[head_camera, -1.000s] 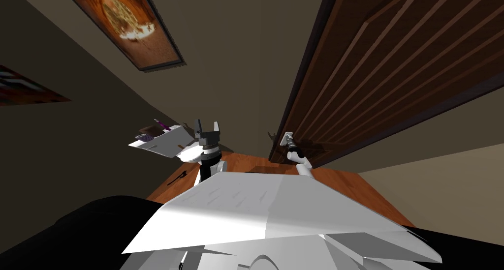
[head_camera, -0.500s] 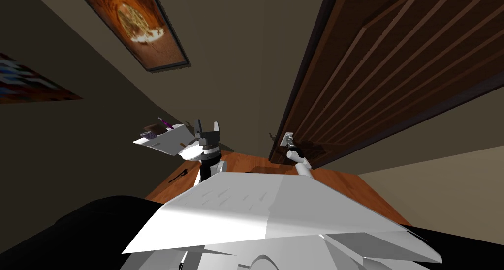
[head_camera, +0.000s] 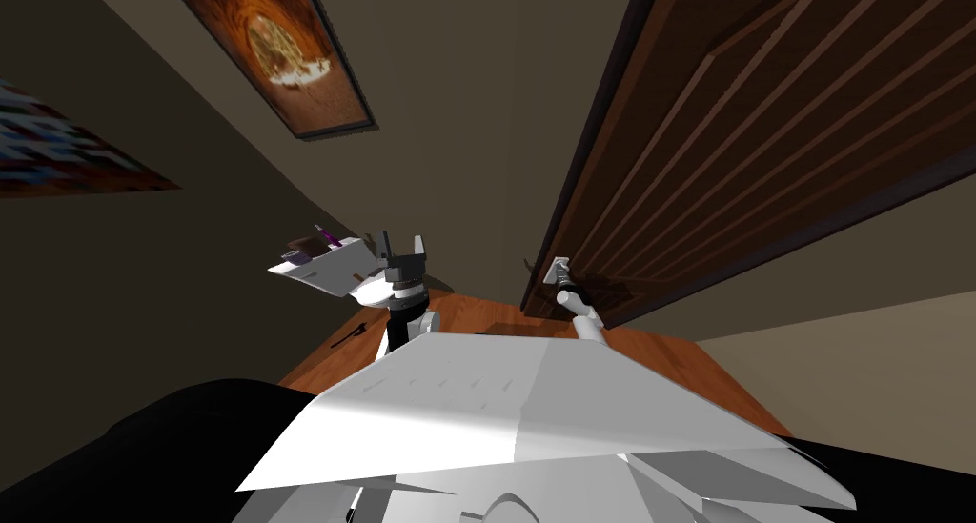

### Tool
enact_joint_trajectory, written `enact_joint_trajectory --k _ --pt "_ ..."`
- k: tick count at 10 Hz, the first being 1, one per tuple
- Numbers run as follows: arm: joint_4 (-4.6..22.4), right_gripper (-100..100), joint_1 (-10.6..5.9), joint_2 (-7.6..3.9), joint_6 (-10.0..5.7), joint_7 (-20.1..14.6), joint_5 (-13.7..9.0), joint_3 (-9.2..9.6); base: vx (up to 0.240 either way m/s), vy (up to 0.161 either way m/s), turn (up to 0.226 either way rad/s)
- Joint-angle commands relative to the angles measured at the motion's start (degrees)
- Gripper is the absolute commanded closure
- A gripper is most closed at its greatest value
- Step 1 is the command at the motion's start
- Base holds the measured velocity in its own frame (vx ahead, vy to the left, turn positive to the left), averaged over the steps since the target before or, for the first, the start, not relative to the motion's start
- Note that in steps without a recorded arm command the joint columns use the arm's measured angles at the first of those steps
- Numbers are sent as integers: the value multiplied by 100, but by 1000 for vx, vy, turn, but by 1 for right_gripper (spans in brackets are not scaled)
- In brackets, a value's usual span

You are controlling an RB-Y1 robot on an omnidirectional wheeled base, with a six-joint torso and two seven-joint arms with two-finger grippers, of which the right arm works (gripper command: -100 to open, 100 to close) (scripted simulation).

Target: Pull the door open

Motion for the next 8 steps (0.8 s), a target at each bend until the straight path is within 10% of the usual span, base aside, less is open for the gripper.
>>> enact_joint_trajectory --k 1,7,8 --pt "275 100 -10 -124 -68 -64 -286 -116 -24 -30 -5" --pt "275 100 -10 -124 -68 -64 -601 -116 -7 2 7" --pt "291 100 -30 -110 123 -113 -881 -166 -28 -13 39"
